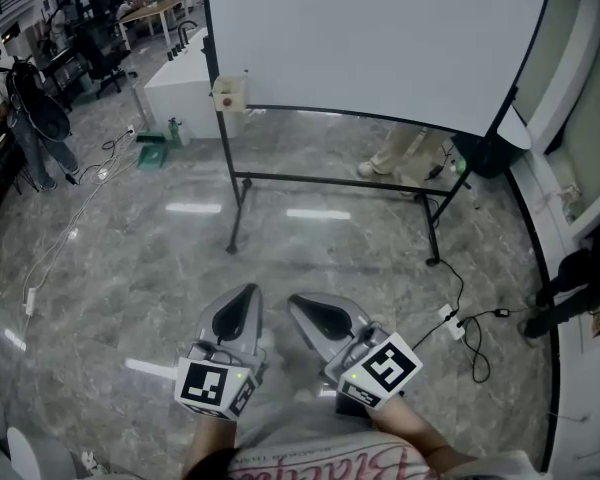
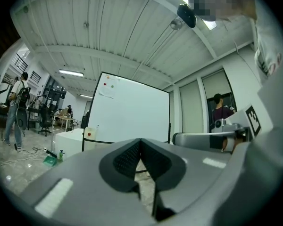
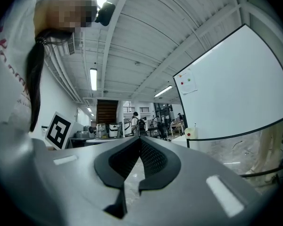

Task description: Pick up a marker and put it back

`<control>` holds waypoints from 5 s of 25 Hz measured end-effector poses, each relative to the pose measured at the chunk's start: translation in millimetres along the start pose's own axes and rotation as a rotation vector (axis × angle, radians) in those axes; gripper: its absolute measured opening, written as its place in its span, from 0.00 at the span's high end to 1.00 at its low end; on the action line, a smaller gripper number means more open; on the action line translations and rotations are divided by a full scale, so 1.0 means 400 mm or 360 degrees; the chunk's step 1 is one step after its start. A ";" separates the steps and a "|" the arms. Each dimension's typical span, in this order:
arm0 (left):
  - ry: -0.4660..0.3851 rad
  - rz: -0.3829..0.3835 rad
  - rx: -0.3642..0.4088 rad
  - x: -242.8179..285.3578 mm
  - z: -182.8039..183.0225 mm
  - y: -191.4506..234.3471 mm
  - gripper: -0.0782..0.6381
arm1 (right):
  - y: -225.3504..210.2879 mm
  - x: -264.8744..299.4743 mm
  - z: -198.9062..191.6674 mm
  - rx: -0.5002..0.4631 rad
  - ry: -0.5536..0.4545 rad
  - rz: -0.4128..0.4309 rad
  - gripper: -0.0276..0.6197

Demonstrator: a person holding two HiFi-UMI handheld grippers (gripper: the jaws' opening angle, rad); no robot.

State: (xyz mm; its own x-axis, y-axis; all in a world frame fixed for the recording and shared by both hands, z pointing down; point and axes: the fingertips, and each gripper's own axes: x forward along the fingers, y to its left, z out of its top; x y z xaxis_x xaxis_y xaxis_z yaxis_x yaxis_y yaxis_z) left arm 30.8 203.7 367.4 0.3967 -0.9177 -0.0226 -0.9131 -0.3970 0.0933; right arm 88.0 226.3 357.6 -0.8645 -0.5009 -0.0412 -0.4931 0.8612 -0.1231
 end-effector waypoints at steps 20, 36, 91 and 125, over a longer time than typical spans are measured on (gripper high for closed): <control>-0.0034 -0.0077 -0.0047 0.344 0.045 0.397 0.89 | -0.284 0.443 0.043 0.0007 -0.0036 -0.0080 0.95; -0.0001 -0.0101 -0.0108 0.568 0.001 0.547 0.89 | -0.516 0.602 0.004 0.0006 0.0049 -0.0167 0.95; -0.0065 0.0077 -0.0027 1.118 0.096 0.993 0.89 | -1.111 1.174 -0.067 0.0126 0.0325 -0.0100 0.85; -0.0252 -0.0055 0.0018 1.114 0.177 0.953 0.89 | -1.082 1.098 0.161 0.0036 -0.0200 -0.0163 0.86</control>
State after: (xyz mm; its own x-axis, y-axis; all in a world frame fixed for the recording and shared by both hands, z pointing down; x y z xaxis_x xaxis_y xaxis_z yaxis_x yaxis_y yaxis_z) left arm -147.2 -357.8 322.6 0.4088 -0.8943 -0.1821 -0.9005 -0.4277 0.0787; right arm -72.0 -371.9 328.9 -0.7903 -0.5939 -0.1508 -0.5743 0.8038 -0.1554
